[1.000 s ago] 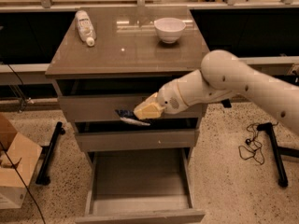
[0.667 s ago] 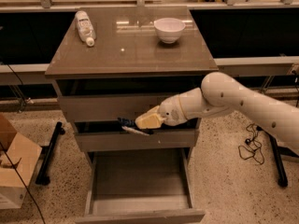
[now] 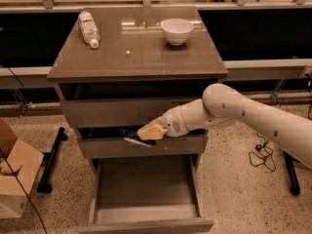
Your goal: Place rxbar blueberry into bottom drawer
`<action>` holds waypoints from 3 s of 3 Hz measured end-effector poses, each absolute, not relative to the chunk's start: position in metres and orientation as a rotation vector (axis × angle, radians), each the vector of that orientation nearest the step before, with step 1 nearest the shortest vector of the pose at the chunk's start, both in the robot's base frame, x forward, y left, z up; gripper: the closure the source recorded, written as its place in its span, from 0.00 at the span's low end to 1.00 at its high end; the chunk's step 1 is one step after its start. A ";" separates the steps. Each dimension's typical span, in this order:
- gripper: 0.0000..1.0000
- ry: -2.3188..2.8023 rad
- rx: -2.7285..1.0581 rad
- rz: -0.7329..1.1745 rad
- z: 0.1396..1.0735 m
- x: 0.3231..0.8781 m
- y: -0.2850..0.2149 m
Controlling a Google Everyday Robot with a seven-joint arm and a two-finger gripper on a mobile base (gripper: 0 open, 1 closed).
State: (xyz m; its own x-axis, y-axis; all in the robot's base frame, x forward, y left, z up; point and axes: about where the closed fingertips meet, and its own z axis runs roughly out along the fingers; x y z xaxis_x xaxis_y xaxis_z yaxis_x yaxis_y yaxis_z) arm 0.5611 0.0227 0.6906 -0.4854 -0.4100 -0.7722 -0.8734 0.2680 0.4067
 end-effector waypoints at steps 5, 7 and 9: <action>1.00 2.201 -0.727 1.313 0.448 0.589 0.025; 1.00 2.252 -0.559 1.408 0.340 0.587 0.006; 1.00 2.338 -0.426 1.515 0.219 0.549 -0.001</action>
Offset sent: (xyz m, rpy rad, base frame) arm 0.0425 0.0159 -0.1268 -0.0208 0.0492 -0.1527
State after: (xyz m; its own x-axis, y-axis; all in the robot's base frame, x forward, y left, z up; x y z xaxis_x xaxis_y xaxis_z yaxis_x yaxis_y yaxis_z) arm 0.5490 -0.0010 0.2187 -0.9036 -0.0734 -0.4220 -0.4152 0.3928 0.8206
